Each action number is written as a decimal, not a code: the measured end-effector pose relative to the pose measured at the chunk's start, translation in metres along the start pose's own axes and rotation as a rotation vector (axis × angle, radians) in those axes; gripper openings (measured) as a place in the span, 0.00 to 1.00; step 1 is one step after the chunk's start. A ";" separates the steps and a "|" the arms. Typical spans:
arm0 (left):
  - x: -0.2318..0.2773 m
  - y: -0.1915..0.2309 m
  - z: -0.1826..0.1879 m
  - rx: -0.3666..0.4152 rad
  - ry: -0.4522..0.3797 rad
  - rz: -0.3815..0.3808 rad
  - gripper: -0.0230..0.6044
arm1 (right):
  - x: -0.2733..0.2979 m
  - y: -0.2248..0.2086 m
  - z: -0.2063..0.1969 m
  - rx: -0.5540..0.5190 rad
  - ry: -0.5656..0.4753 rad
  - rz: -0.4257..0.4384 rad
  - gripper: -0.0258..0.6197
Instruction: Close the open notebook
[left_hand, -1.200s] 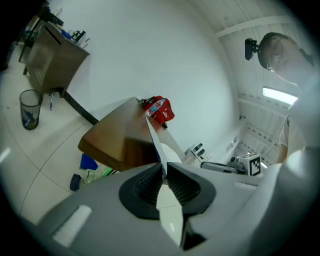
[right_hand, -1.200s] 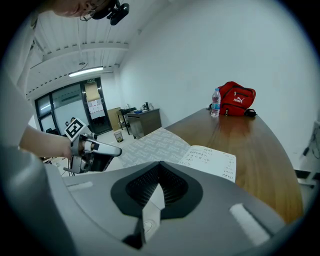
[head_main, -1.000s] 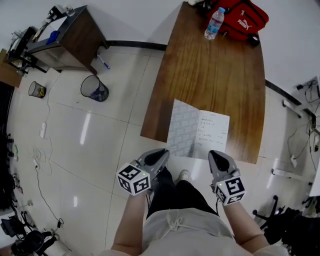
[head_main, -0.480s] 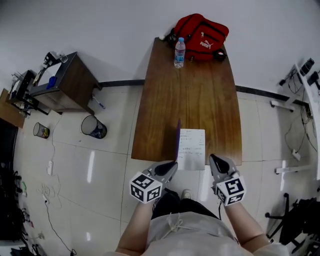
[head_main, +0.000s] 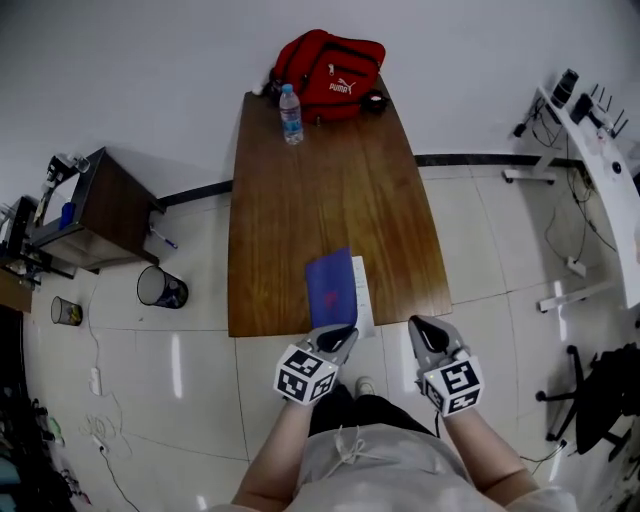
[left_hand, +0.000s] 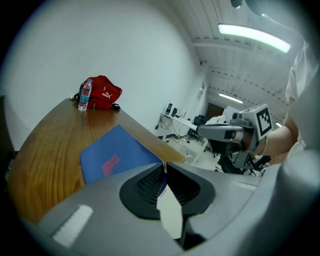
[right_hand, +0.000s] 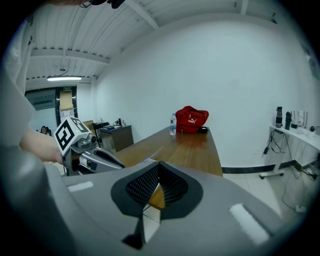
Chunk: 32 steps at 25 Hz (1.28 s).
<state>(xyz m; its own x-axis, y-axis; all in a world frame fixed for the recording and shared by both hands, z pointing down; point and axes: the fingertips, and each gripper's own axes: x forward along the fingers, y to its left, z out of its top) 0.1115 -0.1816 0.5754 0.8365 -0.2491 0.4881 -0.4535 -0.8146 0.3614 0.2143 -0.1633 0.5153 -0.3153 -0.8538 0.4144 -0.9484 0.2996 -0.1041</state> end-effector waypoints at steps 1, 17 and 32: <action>0.009 -0.002 -0.004 0.017 0.019 0.000 0.09 | -0.002 -0.002 -0.007 0.009 0.012 -0.006 0.05; 0.088 0.005 -0.058 0.050 0.170 0.030 0.11 | -0.012 -0.026 -0.086 0.132 0.127 -0.066 0.05; 0.044 -0.017 0.015 0.115 -0.015 0.105 0.18 | -0.018 -0.038 -0.054 0.062 0.060 -0.024 0.05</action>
<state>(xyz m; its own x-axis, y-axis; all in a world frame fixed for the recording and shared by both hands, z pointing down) 0.1602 -0.1867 0.5793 0.7910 -0.3431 0.5066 -0.5013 -0.8381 0.2150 0.2574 -0.1368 0.5604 -0.2914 -0.8328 0.4707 -0.9566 0.2508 -0.1483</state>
